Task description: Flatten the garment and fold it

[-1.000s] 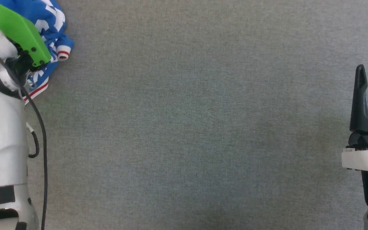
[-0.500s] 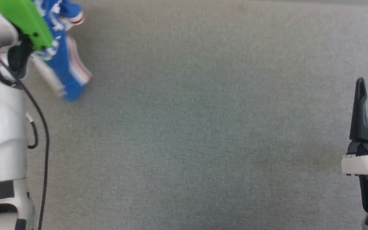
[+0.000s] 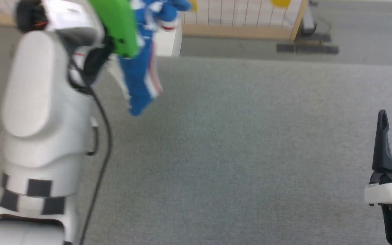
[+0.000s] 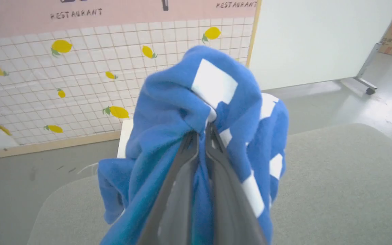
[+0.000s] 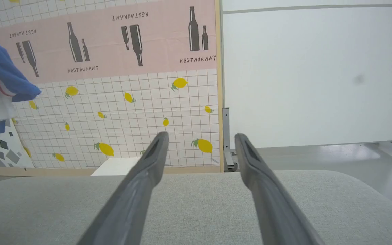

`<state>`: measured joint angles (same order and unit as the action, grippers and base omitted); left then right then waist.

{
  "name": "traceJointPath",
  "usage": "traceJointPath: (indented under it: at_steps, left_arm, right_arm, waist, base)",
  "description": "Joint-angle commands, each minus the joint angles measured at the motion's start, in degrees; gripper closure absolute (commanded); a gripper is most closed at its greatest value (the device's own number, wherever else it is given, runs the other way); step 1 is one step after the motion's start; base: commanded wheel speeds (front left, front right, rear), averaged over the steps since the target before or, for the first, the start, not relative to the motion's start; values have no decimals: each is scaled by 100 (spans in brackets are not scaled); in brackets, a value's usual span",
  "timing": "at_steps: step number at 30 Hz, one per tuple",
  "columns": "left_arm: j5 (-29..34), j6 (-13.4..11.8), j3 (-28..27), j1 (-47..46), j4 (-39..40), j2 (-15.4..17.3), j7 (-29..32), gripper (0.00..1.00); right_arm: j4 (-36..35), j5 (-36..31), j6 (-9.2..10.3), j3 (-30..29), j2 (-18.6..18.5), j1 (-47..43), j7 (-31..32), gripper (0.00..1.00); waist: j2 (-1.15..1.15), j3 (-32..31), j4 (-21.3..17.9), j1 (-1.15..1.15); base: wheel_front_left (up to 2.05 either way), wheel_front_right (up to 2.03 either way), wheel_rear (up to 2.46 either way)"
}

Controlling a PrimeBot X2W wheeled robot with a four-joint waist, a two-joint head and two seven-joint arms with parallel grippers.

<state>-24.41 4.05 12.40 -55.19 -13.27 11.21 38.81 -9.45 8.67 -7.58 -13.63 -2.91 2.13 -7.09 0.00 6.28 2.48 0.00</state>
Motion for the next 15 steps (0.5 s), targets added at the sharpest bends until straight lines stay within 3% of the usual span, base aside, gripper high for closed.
traceJointPath:
  at_steps: [1,8,15]
  left_arm:
    - [-112,34,75,64,128,-142,9,100]
    - [-387,61,562,554,643,-611,5,100]
    - [-311,-23,1048,1108,702,-741,-358,100]
  right_arm:
    - [21,47,9,-30,2,-69,-39,0]
    - [-5,76,9,-72,2,-123,-34,0]
    - [-111,103,9,-13,3,-118,5,0]
  waist:
    - [0,-458,-259,0]
    - [0,-618,-600,0]
    - [0,-487,-978,0]
  base:
    - [0,0,0]
    - [0,0,0]
    - [0,0,0]
